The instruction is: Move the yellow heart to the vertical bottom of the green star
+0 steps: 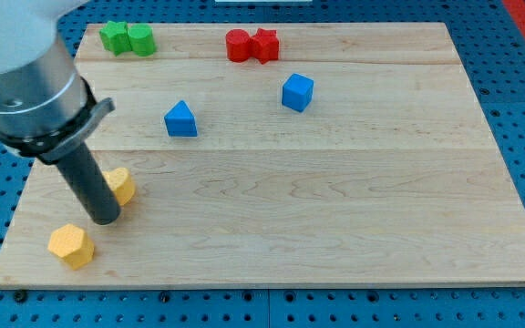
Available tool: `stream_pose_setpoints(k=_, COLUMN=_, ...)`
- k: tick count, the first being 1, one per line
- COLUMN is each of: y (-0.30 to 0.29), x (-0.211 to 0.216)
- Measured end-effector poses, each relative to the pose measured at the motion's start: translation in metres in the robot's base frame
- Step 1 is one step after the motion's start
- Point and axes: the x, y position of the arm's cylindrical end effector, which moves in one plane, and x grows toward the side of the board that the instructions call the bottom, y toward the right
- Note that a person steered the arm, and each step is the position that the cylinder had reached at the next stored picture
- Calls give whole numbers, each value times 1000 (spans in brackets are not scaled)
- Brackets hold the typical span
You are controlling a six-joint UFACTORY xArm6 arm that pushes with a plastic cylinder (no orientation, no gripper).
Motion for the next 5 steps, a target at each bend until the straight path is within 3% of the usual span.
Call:
stream_pose_setpoints(k=3, y=-41, x=-100)
stream_pose_setpoints(k=4, y=-17, x=-60)
stream_pose_setpoints(k=5, y=28, x=-61)
